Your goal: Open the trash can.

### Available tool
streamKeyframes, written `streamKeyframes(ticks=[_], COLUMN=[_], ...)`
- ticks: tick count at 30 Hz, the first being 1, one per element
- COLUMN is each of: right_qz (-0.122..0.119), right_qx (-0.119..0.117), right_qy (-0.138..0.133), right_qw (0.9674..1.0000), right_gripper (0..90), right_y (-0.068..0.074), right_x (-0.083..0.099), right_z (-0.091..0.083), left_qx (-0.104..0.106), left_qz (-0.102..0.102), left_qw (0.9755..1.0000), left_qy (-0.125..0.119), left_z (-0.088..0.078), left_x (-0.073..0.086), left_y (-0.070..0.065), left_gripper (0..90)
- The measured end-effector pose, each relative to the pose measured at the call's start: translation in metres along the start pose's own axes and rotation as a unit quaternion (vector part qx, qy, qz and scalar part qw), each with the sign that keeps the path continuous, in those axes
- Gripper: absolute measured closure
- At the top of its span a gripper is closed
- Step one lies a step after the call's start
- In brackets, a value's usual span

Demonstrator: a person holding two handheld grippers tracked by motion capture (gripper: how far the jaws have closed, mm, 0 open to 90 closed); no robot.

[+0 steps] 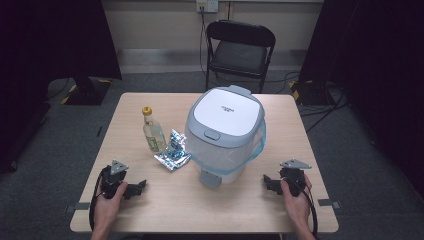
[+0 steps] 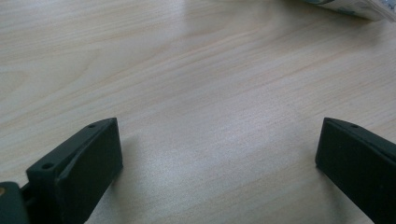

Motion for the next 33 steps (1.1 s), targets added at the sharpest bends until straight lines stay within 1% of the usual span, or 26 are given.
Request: streamKeyframes(ticks=[9,10,11,12,14,15,16,17,18,19,21,22,23,24,26,27,30,31,33], right_qz=[0.000,0.000,0.000,0.001,0.003,0.006,0.008,0.008,0.010,0.010,0.010,0.009,0.012,0.012,0.012,0.009,-0.002,-0.005,-0.009], right_qx=[0.000,0.001,0.001,0.004,0.006,0.007,0.009,0.011,0.012,0.012,0.012,0.010,0.007,0.005,0.000,-0.005,-0.014,-0.016,-0.020], right_qy=[0.000,0.000,0.000,0.000,0.000,0.000,-0.001,0.000,-0.001,-0.002,-0.002,-0.003,-0.003,-0.004,-0.004,-0.002,-0.009,-0.012,-0.018], right_qw=[1.0000,1.0000,1.0000,1.0000,1.0000,1.0000,0.9999,0.9999,0.9999,0.9999,0.9999,0.9999,0.9999,0.9999,0.9999,0.9999,0.9999,0.9998,0.9996], right_gripper=[10.0,10.0,10.0,10.1,10.1,10.2,10.2,10.4,10.4,10.4,11.4,12.7,13.8,13.7,13.8,13.9,13.9,13.9,13.9], right_y=[0.000,0.000,0.000,0.000,0.000,0.000,0.001,0.001,0.001,0.002,0.002,0.003,0.004,0.005,0.008,0.011,0.018,0.020,0.024], right_x=[0.000,0.000,0.000,0.000,0.000,0.001,0.001,0.001,0.002,0.002,0.002,0.002,0.002,0.001,0.001,0.001,-0.007,-0.010,-0.017], right_z=[0.000,0.000,0.000,0.000,-0.001,-0.001,-0.001,-0.002,-0.002,-0.002,-0.003,-0.003,-0.004,-0.004,-0.004,-0.004,-0.005,-0.006,-0.008], left_qx=[-0.002,-0.002,-0.002,-0.006,-0.011,-0.009,-0.013,-0.013,-0.011,-0.010,-0.014,-0.014,-0.001,0.005,0.006,0.011,0.033,0.045,0.056], left_qz=[0.001,-0.004,-0.004,-0.011,-0.006,-0.013,-0.012,-0.012,-0.015,-0.015,-0.003,-0.003,-0.004,-0.004,0.007,0.012,0.020,0.021,0.022], left_qw=[1.0000,1.0000,1.0000,0.9999,0.9999,0.9998,0.9997,0.9997,0.9997,0.9997,0.9995,0.9995,0.9990,0.9986,0.9983,0.9980,0.9968,0.9962,0.9949], left_qy=[0.001,-0.003,-0.003,-0.008,-0.007,-0.012,-0.014,-0.014,-0.012,-0.019,-0.028,-0.028,-0.045,-0.052,-0.057,-0.061,-0.071,-0.072,-0.081], left_z=[-0.001,-0.002,-0.002,-0.004,-0.007,-0.008,-0.010,-0.010,-0.011,-0.012,-0.016,-0.016,-0.020,-0.021,-0.024,-0.025,-0.021,-0.019,-0.015], left_x=[0.001,0.001,0.001,0.002,0.003,0.003,0.003,0.003,0.004,0.003,-0.001,-0.001,-0.009,-0.012,-0.020,-0.024,-0.038,-0.043,-0.053], left_y=[0.000,0.000,0.000,0.000,0.001,0.001,0.002,0.002,0.001,-0.001,-0.002,-0.002,-0.007,-0.011,-0.019,-0.024,-0.040,-0.046,-0.055], left_gripper=[1.1,1.7,2.3,4.0,7.5,10.2,15.3,17.8,16.2,15.9,16.5,16.5,16.9,16.9,17.0,17.0,17.0,17.0,15.8])
Point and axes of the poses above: each handheld gripper's, and its own axes: z roughly forward along the jaws, x roughly out of its underside, y roughly to its left, the point moved 9 cm from there along z, roughly forward along the jaws, and after that the axes turned 3 degrees about z, right-handed, at the moved point
